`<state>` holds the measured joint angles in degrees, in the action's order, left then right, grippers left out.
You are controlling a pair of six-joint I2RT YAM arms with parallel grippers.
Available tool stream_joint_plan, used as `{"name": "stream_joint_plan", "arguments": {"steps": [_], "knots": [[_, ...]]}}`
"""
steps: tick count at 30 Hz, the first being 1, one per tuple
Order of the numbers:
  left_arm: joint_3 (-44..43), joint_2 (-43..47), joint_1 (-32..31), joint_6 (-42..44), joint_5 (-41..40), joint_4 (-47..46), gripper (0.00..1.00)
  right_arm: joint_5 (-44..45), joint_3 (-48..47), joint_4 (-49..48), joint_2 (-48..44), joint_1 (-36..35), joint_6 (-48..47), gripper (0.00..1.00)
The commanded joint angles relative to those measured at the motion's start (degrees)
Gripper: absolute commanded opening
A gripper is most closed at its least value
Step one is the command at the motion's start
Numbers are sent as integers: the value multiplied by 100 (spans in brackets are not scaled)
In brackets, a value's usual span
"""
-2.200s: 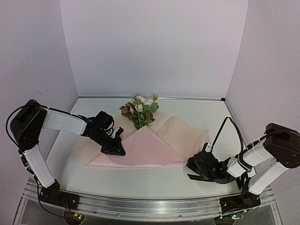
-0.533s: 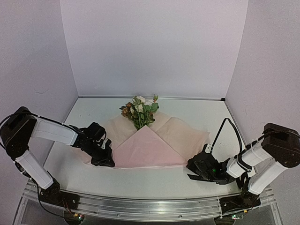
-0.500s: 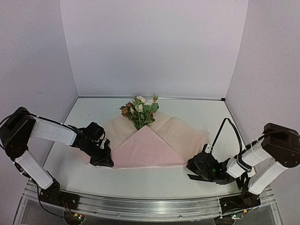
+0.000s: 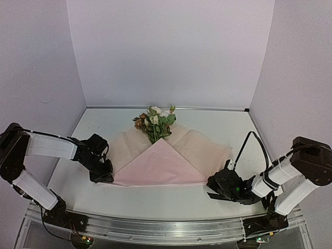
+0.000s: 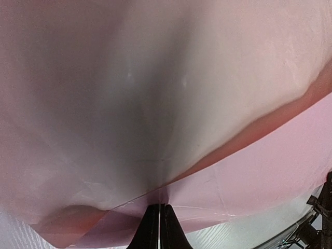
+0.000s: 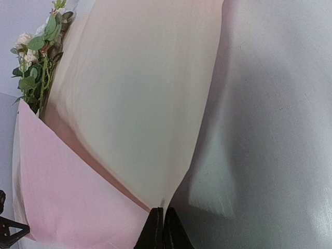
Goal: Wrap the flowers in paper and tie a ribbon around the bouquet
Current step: Press the fold line of the 1/4-folded wrapping paper, then fold the one-fourth-folded wrapping paper at the center of the board.
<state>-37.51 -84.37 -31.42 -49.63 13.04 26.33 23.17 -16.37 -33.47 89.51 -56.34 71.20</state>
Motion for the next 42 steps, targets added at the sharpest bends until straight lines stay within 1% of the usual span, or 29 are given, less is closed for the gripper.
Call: {"name": "stream_joint_plan", "arguments": {"steps": [1,5,8,10,13,18,21,25,29,35,38,42], "knots": [[-42,189,79,-91,-768,827,5,264,123,223,-166,20,-67,0],[-836,330,-29,378,-685,782,15,185,61,225,-170,26,-125,0],[-1362,189,-300,708,-527,576,18,142,16,226,-162,25,-148,0],[-1633,-6,-571,941,-307,302,17,118,-1,217,-164,24,-150,0],[-1848,-345,-987,1274,180,-485,14,98,-24,217,-199,23,-167,0],[-2245,-1202,-1716,1863,795,-1527,9,23,-114,218,-264,26,-181,0],[-2628,-1752,-2088,2222,926,-1807,8,-10,-149,214,-294,22,-146,0],[-3063,-2354,-2329,2593,1101,-1982,8,-93,-189,219,-362,26,-171,0],[-3179,-2541,-2351,2835,1420,-2194,11,-135,-123,408,-543,26,-229,0],[-3481,-2973,-2377,3341,2018,-1848,9,-446,-146,588,-802,24,-532,0],[-3520,-3121,-2441,3510,2050,-1755,8,-476,-127,612,-821,26,-548,0],[-3526,-3314,-2488,3544,1959,-1705,4,-516,-170,629,-817,25,-565,0]]}}
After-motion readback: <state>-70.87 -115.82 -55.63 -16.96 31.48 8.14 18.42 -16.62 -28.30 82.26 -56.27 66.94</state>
